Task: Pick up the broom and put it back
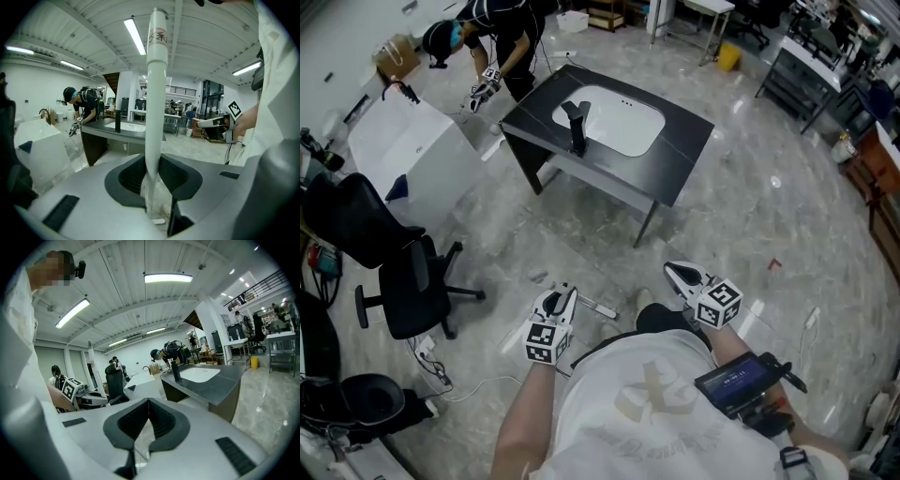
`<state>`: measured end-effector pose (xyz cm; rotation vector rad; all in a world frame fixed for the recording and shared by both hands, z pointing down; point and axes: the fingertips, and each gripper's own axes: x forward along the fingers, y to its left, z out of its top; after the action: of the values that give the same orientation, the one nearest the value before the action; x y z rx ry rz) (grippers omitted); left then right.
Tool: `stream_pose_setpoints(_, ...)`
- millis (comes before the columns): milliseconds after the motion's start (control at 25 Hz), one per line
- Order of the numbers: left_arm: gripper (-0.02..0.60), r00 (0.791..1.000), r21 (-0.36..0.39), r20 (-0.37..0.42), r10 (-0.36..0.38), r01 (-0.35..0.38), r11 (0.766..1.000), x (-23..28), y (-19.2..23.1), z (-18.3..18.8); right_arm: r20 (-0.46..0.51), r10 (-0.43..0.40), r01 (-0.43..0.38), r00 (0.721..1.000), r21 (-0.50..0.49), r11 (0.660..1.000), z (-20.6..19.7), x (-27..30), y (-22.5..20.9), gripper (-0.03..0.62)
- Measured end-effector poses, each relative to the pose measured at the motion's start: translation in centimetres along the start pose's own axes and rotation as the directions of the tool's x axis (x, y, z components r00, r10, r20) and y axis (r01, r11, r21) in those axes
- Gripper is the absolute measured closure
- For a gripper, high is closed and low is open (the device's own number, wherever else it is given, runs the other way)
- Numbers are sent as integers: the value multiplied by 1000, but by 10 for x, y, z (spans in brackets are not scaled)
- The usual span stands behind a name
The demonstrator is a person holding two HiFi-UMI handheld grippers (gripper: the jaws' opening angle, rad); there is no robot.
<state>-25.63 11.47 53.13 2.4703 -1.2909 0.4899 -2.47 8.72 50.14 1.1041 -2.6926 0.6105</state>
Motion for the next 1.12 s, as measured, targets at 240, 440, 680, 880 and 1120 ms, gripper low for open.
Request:
stream_pose_setpoints(240, 488, 999, 2, -36, 22, -22, 1000, 9, 5, -5, -10, -14, 14, 1000, 13, 1000, -5, -3, -12, 577)
stream_pose_setpoints(440, 488, 997, -6, -60, 48, -48, 999, 17, 13, -10, -4, -3, 3, 1000, 32, 999, -4, 12, -24, 577)
stream_pose_setpoints(680, 488, 993, -13, -91, 77, -78, 997, 44, 22, -11, -16, 28, -28, 999, 30, 999, 2, 25, -48, 577)
stream_pose_setpoints(880, 488, 988, -22, -119, 98, -101, 995, 70, 22, -8, -54, 37, -37, 998, -1, 999, 7, 32, -80, 577)
stream_pose_setpoints(1120, 488, 983, -23, -152, 105, -110, 994, 102, 18, -3, -47, 62, -60, 997, 29, 998, 19, 52, -114, 577)
